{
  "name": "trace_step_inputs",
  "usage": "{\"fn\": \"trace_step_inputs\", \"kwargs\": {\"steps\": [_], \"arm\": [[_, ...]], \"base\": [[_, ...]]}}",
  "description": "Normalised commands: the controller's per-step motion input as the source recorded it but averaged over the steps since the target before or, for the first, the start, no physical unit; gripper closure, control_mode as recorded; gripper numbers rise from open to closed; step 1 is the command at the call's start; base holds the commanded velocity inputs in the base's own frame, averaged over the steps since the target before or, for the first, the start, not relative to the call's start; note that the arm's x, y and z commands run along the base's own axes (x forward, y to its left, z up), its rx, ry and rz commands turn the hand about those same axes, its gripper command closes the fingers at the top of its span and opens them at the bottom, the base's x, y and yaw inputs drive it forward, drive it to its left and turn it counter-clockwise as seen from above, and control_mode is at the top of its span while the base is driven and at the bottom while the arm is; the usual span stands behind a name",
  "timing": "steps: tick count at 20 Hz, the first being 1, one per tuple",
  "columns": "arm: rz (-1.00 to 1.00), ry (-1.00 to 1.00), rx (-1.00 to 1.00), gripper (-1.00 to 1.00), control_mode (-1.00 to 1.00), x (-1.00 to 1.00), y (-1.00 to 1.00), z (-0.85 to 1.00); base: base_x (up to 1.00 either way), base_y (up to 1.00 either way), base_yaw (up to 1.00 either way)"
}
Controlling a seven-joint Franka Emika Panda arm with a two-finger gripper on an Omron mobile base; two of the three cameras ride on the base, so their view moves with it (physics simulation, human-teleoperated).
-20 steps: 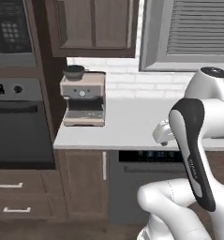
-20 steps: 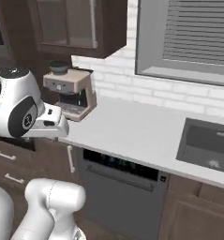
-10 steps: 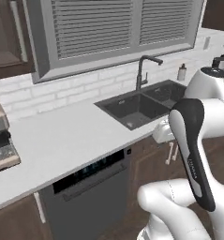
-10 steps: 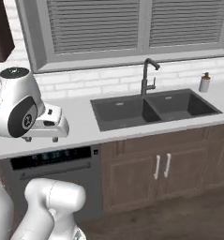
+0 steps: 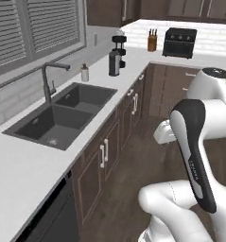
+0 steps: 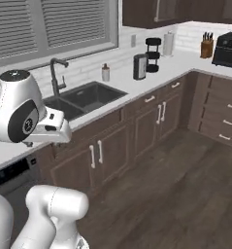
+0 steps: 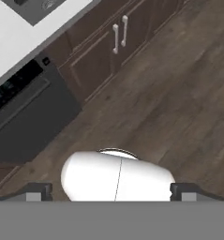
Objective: Navigate to the toaster oven.
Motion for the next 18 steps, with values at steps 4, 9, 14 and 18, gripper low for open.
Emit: {"fn": "trace_step_inputs", "kwargs": {"steps": [4,9,14,18], "arm": [[0.0,0.0,0.0,-1.0,1.0,0.0,0.0,0.0],[0.0,0.0,0.0,-1.0,1.0,0.0,0.0,0.0],[0.0,0.0,0.0,-1.0,1.0,0.0,0.0,0.0],[0.0,0.0,0.0,-1.0,1.0,0.0,0.0,0.0]], "base": [[0.07,-0.2,-0.83],[0.51,-0.29,-0.47],[0.96,-0.05,-0.31],[1.0,0.0,-0.29]]}}
